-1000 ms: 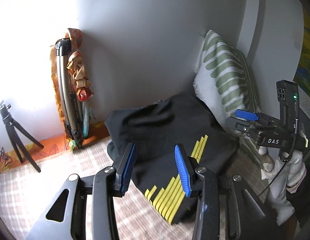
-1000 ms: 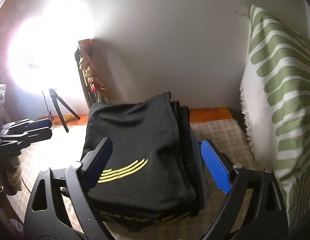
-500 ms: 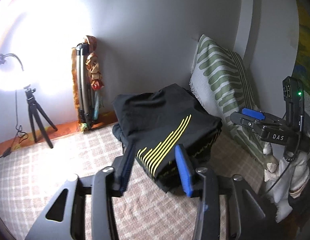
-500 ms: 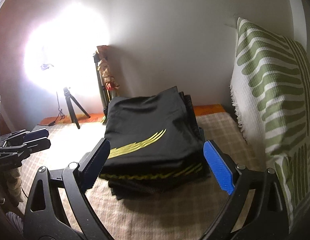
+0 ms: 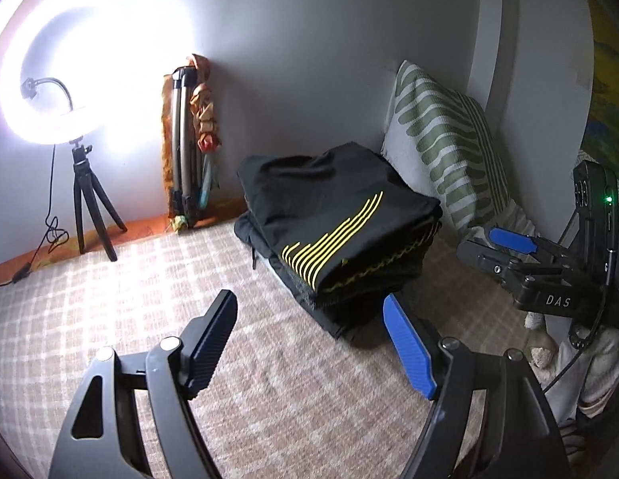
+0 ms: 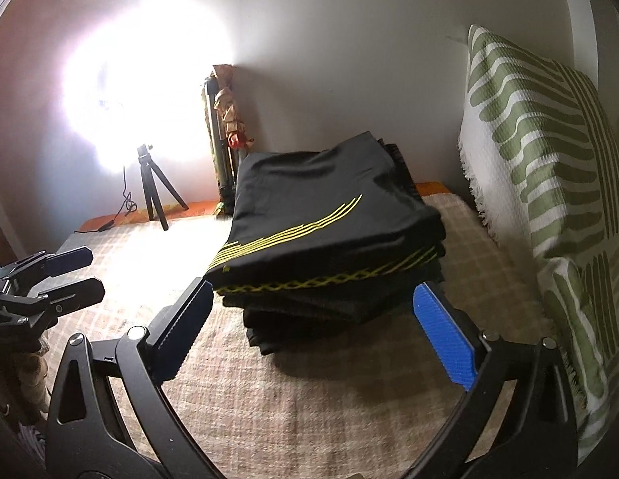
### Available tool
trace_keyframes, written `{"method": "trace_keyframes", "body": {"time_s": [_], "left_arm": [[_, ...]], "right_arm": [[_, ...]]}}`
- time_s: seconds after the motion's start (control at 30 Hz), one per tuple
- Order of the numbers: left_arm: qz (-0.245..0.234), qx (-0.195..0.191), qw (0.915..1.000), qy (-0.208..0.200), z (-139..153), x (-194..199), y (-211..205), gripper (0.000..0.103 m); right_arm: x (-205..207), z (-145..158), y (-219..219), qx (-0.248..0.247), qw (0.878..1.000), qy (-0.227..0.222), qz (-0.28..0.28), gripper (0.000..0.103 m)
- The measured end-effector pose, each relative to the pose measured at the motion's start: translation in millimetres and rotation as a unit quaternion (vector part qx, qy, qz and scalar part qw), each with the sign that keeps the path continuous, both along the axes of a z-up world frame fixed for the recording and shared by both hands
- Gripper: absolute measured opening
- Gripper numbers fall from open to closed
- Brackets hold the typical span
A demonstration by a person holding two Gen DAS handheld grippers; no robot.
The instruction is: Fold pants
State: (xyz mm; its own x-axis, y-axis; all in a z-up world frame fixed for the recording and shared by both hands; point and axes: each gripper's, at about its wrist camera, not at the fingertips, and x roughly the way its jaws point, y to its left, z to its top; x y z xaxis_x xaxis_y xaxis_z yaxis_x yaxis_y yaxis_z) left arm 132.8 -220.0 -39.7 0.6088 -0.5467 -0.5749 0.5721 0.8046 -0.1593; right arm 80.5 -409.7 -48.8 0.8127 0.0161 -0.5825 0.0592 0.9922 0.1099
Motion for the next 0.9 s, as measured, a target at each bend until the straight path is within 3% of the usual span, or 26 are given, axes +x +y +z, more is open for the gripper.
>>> {"method": "trace_keyframes", "body": {"time_s": [0.2, 0.57, 0.9], "left_arm": [[0.003, -0.005, 0.9999, 0.012, -10, -2, 8, 0.074], [0.011, 0.02, 0.9996, 0.014, -27, -4, 9, 0.074], [0.005, 0.017, 0.9996, 0.023, -27, -3, 8, 0.074]], "right_arm": [[-2, -8, 5, -0.011, 1.0, -0.005, -0.009, 0.102], [-3, -26, 10, -0.037, 0.999, 0.002, -0.004, 0.103], [0, -29, 9, -0.026, 1.0, 0.006, -0.003, 0.103]]}}
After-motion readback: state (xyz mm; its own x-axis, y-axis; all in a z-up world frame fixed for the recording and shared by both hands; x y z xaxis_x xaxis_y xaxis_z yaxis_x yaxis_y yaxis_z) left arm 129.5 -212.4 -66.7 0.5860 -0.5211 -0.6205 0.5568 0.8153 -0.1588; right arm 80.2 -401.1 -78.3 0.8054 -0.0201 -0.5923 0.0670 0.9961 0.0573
